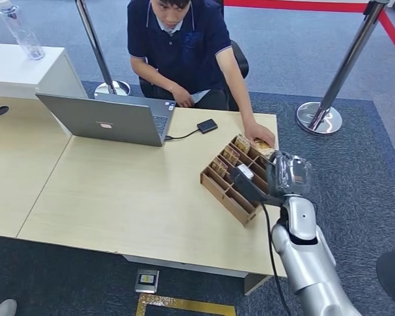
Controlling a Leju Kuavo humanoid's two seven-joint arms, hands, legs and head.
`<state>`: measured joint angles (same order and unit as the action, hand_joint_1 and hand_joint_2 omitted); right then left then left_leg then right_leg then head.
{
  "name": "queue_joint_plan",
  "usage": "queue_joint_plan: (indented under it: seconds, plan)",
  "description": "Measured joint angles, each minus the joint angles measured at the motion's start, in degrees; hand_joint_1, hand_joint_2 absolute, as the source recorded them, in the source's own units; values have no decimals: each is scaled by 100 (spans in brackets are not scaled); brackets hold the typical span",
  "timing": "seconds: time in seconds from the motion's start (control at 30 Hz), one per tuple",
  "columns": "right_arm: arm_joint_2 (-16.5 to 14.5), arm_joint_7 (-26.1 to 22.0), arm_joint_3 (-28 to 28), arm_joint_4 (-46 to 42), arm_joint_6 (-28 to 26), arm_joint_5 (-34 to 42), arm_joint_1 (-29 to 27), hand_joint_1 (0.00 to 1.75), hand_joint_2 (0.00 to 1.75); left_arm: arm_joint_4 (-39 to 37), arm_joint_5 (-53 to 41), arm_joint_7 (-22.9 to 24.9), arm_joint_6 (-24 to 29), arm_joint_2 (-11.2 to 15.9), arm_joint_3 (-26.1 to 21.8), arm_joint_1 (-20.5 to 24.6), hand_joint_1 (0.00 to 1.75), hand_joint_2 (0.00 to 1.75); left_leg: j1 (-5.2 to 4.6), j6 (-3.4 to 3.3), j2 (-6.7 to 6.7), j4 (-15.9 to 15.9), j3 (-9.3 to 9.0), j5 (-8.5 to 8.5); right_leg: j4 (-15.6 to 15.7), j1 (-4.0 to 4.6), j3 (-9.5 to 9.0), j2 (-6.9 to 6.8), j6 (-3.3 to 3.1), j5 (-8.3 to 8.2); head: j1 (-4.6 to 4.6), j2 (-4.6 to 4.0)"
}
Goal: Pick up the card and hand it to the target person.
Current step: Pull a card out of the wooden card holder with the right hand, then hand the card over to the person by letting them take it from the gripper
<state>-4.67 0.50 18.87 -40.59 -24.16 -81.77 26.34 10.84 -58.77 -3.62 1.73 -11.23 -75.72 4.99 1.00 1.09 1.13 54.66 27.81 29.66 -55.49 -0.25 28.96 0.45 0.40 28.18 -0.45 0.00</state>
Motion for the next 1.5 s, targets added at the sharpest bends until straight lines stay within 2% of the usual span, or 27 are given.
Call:
queue_joint_plan:
  seconds: [0.27,0.37,0.47,0.57,0.8,0.97,1.2,1.5]
  plan:
    - [500,-321,77,-2293,375,179,-787,175,175,0,80,-14,17,-1,-16,-3,0,0,-1,-3,0,0,1,2,3,-1,1,0,0,0,1,0]
    - [626,-450,194,-2892,477,254,-825,175,175,0,62,-19,17,-2,-16,1,0,0,-1,-2,-1,0,-2,2,1,-1,-1,0,0,-1,0,0]
    - [633,-512,376,-3110,630,344,-653,175,175,0,-6,-19,-4,-3,-15,10,0,0,-1,1,-2,-1,-3,-1,-5,0,-3,0,-3,-2,1,0]
    - [460,-563,622,-2775,671,552,-119,175,175,0,-103,-28,-56,-3,-12,38,0,0,-1,6,-9,-1,-5,-6,-12,0,-2,0,-8,-6,1,0]
    - [-410,-686,991,-772,346,742,1347,175,175,0,-238,-46,-84,-2,7,103,0,0,1,12,-12,0,-3,-18,-24,1,5,0,-13,-9,-1,0]
    - [-839,-668,1028,311,327,763,2047,175,175,0,-202,26,-34,-2,5,106,0,0,1,12,-10,0,5,-18,-23,0,12,0,-13,-9,0,0]
    - [-1234,-607,1034,1207,439,779,2520,175,175,0,-107,146,48,-1,5,100,0,0,1,13,-10,0,11,-18,-19,0,17,0,-13,-9,-1,0]
    - [-1494,-562,1159,1677,620,917,2609,175,175,0,-29,78,69,-1,-5,99,0,0,1,13,-10,0,11,-18,-19,0,17,0,-13,-9,-1,0]
